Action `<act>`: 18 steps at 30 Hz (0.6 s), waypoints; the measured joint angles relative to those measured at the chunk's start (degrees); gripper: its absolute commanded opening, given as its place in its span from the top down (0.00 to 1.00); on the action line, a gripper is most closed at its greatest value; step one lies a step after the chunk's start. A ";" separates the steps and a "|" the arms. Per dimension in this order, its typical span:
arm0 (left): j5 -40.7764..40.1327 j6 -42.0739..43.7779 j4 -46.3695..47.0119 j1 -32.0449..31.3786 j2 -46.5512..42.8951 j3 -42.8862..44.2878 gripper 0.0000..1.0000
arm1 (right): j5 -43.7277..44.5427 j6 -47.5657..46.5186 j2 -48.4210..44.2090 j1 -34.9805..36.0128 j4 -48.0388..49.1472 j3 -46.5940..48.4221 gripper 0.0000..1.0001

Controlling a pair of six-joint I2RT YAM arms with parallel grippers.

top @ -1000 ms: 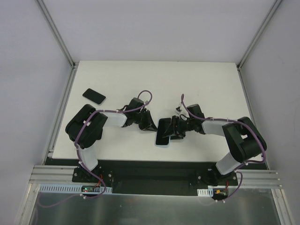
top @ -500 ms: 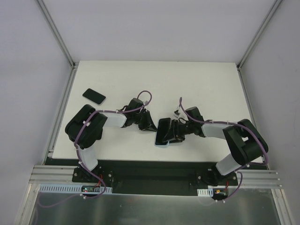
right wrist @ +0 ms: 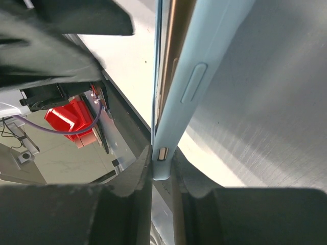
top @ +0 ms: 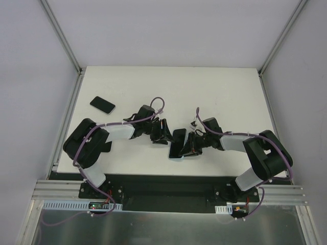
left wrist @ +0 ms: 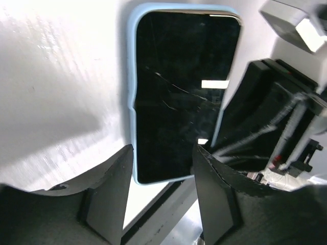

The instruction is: Put the phone into the phone case

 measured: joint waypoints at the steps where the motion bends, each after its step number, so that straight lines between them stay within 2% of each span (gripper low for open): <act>1: -0.04 0.31 -0.66 0.02 -1.07 0.00 0.49 | 0.00 0.00 0.00 0.00 0.00 -0.02 0.94; 9: -0.26 5.38 -4.90 0.22 -8.59 -0.22 0.52 | 0.33 -1.22 -2.34 0.02 -0.63 -0.28 0.92; 18: 5.27 12.17 -4.96 0.68 -17.55 -1.57 0.48 | 0.48 -7.19 -17.25 -0.59 -7.80 0.98 0.94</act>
